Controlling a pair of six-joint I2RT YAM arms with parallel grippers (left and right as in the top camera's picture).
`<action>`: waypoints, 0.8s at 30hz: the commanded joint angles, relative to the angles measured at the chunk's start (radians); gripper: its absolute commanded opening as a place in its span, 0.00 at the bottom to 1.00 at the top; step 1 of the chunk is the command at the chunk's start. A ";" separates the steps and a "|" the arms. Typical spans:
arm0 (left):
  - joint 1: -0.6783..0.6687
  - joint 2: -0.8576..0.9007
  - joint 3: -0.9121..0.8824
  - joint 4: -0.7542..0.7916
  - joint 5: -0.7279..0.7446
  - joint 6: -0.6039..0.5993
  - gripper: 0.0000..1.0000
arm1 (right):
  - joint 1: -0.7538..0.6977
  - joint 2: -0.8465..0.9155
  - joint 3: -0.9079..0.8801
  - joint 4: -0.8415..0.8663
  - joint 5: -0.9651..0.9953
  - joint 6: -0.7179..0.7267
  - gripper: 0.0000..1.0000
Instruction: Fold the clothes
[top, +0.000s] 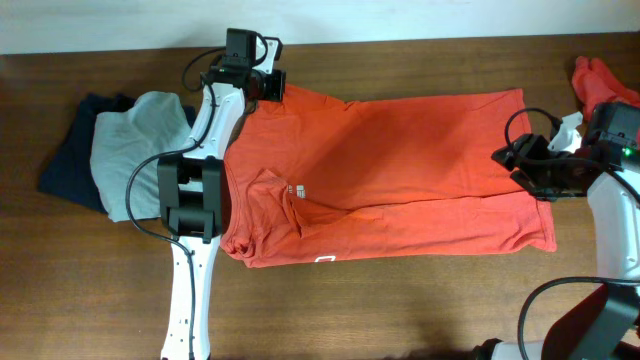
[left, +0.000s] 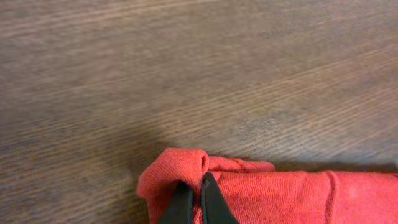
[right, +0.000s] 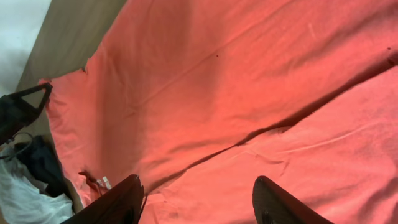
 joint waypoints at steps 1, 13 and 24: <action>0.003 0.010 0.082 -0.073 0.057 0.008 0.00 | 0.006 -0.011 0.011 -0.004 0.035 -0.021 0.62; -0.003 0.010 0.535 -0.670 0.064 0.008 0.01 | 0.006 -0.008 0.011 0.199 0.053 -0.177 0.57; -0.049 0.010 0.574 -0.986 0.068 0.008 0.00 | 0.006 0.085 0.012 0.453 -0.012 -0.130 0.64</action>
